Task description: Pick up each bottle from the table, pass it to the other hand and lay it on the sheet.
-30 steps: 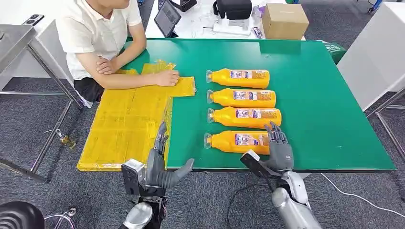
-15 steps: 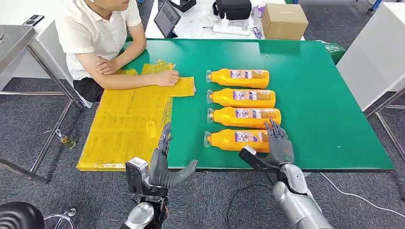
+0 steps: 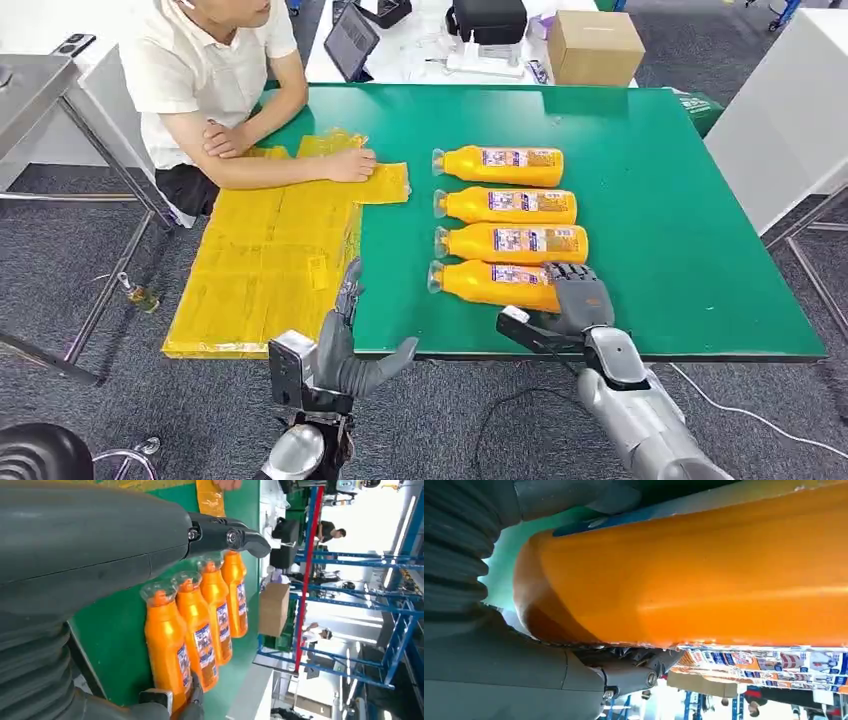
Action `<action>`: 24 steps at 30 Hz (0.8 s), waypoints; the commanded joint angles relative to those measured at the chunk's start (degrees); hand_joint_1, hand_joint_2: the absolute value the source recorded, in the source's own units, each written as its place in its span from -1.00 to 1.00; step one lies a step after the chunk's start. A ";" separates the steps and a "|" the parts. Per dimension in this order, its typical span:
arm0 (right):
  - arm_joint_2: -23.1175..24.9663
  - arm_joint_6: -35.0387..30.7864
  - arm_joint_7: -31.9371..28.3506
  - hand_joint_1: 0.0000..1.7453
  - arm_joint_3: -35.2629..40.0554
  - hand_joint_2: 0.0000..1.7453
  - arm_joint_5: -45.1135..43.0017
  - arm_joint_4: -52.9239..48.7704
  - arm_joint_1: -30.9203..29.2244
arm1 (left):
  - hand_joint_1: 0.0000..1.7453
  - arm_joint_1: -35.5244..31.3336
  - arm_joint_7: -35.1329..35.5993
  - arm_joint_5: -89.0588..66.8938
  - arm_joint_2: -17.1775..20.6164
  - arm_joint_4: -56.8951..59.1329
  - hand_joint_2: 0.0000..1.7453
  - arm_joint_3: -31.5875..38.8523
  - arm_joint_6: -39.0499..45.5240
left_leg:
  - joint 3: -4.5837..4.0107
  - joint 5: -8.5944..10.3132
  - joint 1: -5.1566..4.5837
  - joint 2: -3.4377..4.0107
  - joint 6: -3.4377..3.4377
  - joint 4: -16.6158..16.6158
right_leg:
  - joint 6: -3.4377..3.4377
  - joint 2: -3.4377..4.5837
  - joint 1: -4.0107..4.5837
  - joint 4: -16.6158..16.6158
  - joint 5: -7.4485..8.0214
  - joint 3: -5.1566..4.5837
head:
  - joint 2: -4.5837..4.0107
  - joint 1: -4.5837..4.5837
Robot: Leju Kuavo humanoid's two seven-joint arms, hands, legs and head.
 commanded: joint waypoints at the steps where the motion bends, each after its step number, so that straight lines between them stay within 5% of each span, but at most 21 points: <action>1: -0.39 2.10 -0.94 1.00 2.57 1.00 -1.51 3.05 2.07 | -1.00 -0.45 0.43 0.04 0.07 0.78 1.00 1.07 -0.40 | 0.21 -0.04 0.05 -0.09 0.06 -0.08 | -0.15 -0.18 0.10 -0.12 -0.07 0.28 | 0.00 0.00; 7: 2.04 7.60 -15.27 1.00 -3.13 1.00 -22.20 -7.06 7.55 | -1.00 -1.07 -0.63 4.15 0.07 1.74 1.00 2.58 1.59 | 0.24 -0.04 0.06 -0.11 0.05 -0.09 | -0.15 -0.19 0.10 -0.12 -0.07 0.29 | 0.00 0.00; 12: 5.28 8.40 -17.94 1.00 -4.77 1.00 -33.83 -20.02 12.30 | -1.00 -2.22 -0.28 11.32 -0.49 4.16 1.00 3.04 7.73 | 0.37 -0.16 0.06 0.13 0.03 -0.09 | -0.22 0.00 0.11 -0.08 -0.05 0.31 | 0.00 0.02; 21: 5.79 8.83 -19.39 1.00 -5.38 1.00 -36.80 -20.87 12.55 | -1.00 -2.44 0.26 13.44 -0.31 4.88 1.00 2.39 7.75 | 0.20 -0.19 0.03 0.05 0.10 -0.06 | -0.18 -0.10 0.09 -0.08 -0.11 0.22 | 0.00 0.00; 24: 5.92 5.35 -20.35 1.00 -3.98 1.00 -34.85 -21.56 12.47 | -1.00 -2.12 3.74 20.28 1.02 4.29 1.00 1.54 0.85 | 0.12 -0.17 -0.01 0.10 0.09 -0.06 | -0.17 -0.01 0.04 -0.04 -0.11 0.15 | 0.00 0.00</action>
